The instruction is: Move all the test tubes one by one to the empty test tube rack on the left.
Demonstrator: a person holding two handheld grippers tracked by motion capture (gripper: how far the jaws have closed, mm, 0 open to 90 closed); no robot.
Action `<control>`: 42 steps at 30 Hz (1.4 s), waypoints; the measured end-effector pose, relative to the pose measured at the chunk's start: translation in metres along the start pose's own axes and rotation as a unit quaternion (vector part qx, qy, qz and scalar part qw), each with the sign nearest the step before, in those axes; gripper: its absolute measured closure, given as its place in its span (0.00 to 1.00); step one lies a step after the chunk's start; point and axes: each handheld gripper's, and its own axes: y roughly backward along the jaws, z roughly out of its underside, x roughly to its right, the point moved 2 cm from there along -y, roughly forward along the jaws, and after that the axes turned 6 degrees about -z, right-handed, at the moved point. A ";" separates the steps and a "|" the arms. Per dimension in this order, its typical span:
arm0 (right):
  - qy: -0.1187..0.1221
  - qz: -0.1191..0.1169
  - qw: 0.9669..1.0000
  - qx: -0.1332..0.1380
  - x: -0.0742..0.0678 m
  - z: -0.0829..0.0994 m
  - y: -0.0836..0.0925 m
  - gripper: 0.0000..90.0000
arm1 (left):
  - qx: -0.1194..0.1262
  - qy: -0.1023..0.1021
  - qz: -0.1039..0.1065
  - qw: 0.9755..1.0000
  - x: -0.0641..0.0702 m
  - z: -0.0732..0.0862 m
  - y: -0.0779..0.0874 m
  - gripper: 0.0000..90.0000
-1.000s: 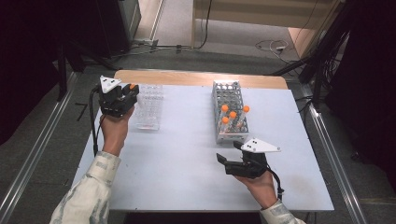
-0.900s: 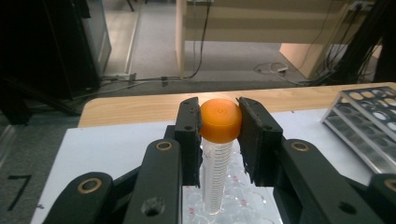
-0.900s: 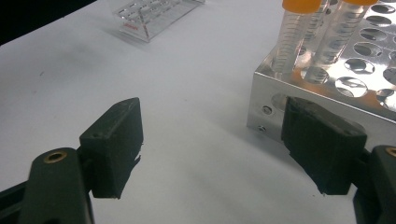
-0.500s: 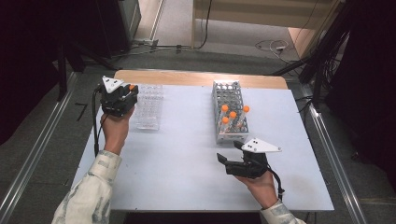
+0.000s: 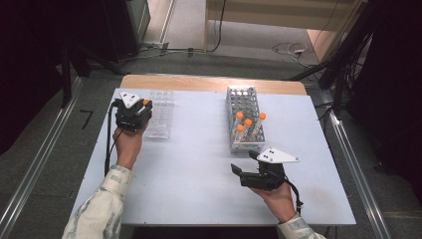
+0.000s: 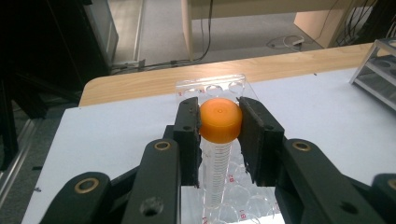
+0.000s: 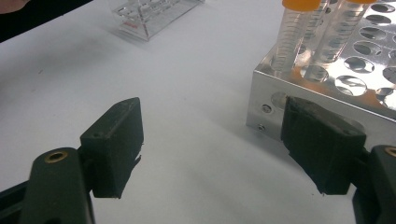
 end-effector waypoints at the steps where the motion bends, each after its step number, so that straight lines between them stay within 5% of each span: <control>1: 0.000 0.000 1.000 0.000 0.000 0.000 0.000 0.22 | -0.002 0.000 -0.001 1.000 0.000 0.001 -0.001 0.76; 12: 0.000 0.001 1.000 -0.002 0.000 0.001 0.000 0.22 | -0.017 0.005 0.013 1.000 0.001 0.004 -0.001 0.62; 18: -0.005 0.009 1.000 -0.001 0.004 0.001 0.000 0.23 | -0.018 0.007 0.024 1.000 0.002 0.004 0.008 0.34; 25: -0.009 0.020 1.000 0.004 0.009 0.001 -0.001 0.24 | 0.002 0.033 0.044 0.999 0.000 0.010 0.028 0.20; 32: -0.024 0.047 0.998 0.015 0.023 -0.002 0.001 0.26 | 0.003 0.054 0.063 0.997 0.000 0.026 0.050 0.16; 42: -0.047 0.115 0.992 0.034 0.059 -0.016 -0.001 0.32 | -0.006 0.047 0.085 0.995 0.011 0.054 0.081 0.10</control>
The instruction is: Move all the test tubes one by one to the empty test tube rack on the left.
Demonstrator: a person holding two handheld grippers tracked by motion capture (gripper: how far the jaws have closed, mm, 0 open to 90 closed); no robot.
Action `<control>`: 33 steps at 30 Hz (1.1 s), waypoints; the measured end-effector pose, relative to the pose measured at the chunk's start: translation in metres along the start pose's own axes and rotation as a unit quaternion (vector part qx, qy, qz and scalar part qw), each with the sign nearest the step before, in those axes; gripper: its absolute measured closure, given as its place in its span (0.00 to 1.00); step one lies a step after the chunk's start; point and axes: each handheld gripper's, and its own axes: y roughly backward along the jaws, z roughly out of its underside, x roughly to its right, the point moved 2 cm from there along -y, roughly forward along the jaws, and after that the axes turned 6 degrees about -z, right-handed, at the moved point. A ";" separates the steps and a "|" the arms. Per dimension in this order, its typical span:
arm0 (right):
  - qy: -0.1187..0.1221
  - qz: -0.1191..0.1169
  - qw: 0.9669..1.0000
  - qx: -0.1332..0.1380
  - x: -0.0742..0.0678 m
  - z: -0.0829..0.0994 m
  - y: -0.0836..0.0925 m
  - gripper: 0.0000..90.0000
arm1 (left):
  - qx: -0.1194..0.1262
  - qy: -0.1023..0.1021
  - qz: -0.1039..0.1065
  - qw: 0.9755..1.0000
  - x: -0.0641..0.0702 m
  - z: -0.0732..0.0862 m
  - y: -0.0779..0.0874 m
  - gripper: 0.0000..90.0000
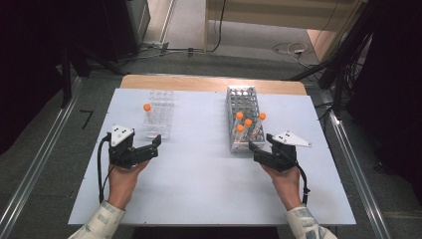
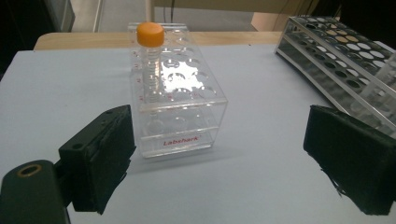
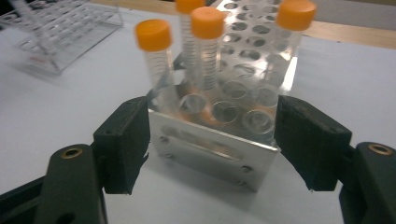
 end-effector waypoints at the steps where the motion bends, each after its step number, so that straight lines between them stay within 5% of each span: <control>1: 0.000 0.000 1.000 0.000 0.000 0.000 0.000 0.32 | 0.001 0.000 0.002 1.000 0.001 0.003 0.002 0.10; 12: -0.022 0.033 0.999 0.008 0.028 -0.012 -0.025 0.48 | 0.001 -0.015 0.017 1.000 0.008 0.017 0.013 0.10; 33: -0.024 0.038 0.999 0.008 0.036 -0.019 -0.053 0.73 | -0.005 -0.031 0.020 0.999 0.012 0.021 0.010 0.10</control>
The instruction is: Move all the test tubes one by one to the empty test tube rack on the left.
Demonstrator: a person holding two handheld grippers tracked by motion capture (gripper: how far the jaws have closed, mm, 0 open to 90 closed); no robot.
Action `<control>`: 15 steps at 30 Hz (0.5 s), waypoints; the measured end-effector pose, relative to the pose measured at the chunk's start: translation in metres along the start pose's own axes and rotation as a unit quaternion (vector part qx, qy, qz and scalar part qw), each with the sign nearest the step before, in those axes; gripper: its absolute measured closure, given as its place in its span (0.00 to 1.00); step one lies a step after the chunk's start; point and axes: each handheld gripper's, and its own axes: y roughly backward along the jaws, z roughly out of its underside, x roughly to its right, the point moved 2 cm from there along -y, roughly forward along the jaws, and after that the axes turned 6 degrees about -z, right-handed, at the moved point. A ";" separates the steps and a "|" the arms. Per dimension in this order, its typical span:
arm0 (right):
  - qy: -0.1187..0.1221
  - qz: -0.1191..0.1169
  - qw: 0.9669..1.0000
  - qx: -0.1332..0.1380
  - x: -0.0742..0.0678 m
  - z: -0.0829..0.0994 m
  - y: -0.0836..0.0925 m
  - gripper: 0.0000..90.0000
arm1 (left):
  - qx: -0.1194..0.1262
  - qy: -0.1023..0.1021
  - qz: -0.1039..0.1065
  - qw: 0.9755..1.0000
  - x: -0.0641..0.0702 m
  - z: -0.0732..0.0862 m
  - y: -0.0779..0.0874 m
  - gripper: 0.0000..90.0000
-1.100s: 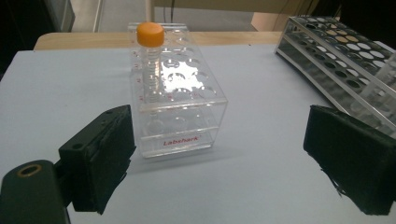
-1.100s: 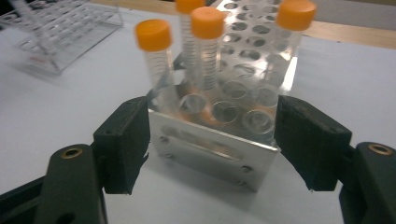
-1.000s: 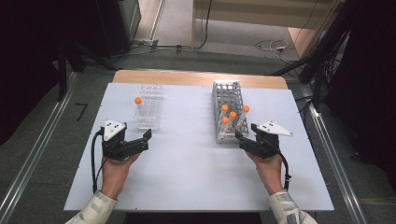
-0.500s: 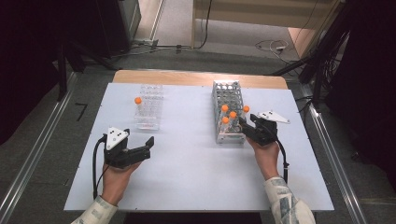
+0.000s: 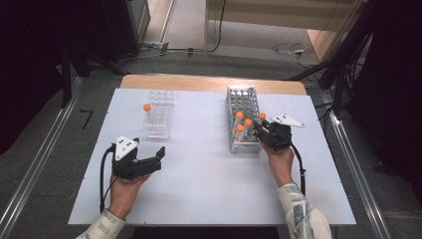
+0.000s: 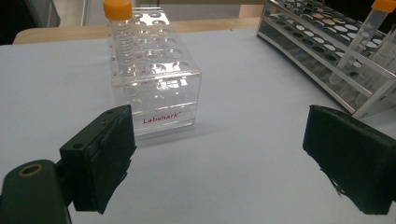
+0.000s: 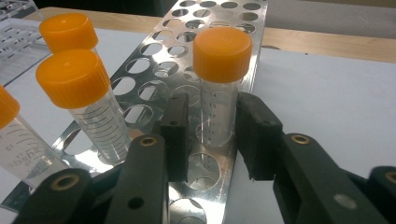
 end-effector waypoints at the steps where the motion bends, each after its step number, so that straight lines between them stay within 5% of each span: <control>1: 0.001 0.001 1.000 0.000 0.000 0.000 -0.001 0.74 | 0.000 -0.001 0.001 1.000 0.000 0.000 0.000 0.10; 15: 0.005 0.006 1.000 0.008 0.000 -0.003 0.000 0.80 | -0.002 -0.002 0.003 1.000 0.001 0.001 0.000 0.10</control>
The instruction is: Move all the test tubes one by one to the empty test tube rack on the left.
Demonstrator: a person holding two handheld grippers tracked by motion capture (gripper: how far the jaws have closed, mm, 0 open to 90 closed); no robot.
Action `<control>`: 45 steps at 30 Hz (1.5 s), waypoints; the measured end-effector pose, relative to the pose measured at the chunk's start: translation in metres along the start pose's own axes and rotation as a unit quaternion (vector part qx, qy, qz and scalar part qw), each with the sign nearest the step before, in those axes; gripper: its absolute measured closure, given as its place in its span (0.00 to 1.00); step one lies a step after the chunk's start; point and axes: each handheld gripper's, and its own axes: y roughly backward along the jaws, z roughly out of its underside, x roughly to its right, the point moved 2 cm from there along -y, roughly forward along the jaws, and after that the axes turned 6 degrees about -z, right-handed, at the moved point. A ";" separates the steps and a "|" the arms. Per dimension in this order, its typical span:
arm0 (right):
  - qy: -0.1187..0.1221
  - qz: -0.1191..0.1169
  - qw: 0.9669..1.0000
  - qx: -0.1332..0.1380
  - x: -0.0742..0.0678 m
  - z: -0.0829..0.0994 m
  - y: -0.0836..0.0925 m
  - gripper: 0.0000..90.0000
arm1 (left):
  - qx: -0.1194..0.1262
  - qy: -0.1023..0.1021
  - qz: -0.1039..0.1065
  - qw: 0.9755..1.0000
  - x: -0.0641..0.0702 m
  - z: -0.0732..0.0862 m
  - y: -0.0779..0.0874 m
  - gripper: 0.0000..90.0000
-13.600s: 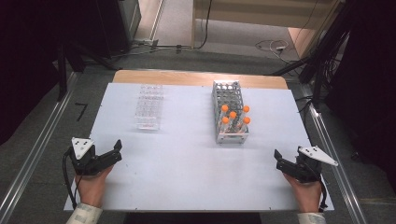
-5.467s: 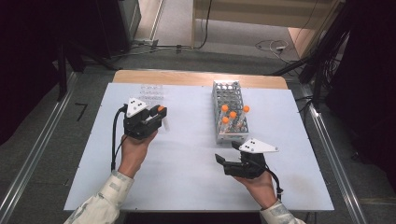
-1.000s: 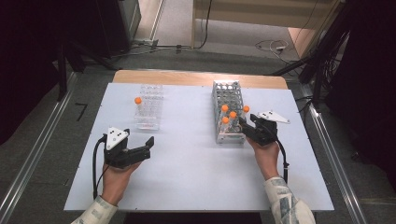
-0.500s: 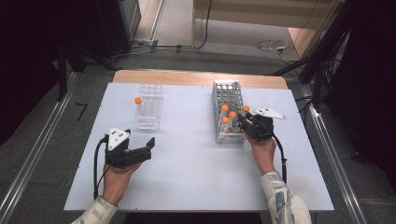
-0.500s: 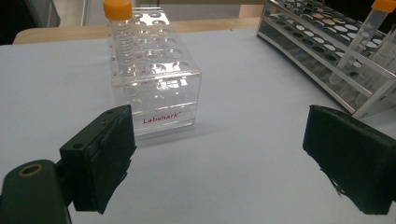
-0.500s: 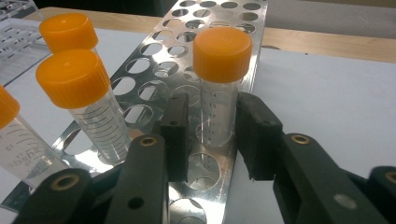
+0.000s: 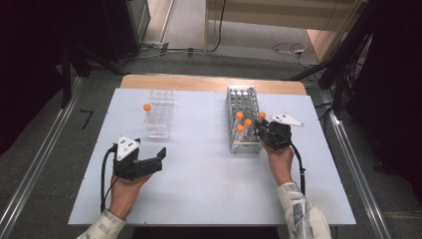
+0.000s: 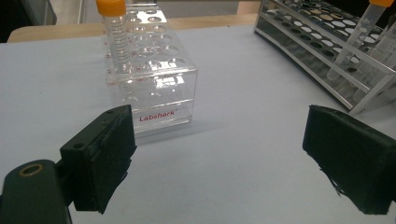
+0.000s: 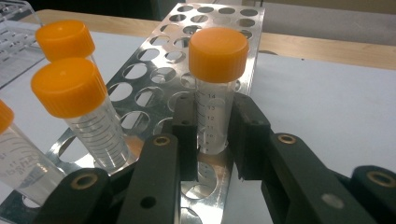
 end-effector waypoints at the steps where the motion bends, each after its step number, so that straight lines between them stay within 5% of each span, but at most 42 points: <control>1: -0.002 -0.001 1.000 0.002 0.000 -0.001 0.001 0.80 | 0.000 0.000 0.000 1.000 0.000 0.000 0.000 0.10; 26: 0.007 -0.007 0.998 0.063 -0.008 -0.028 0.042 0.80 | -0.003 -0.001 0.001 1.000 0.000 0.001 0.000 0.10; 45: 0.020 -0.051 0.997 0.054 -0.027 -0.015 0.088 0.80 | 0.000 0.001 0.000 1.000 -0.001 0.001 0.002 0.10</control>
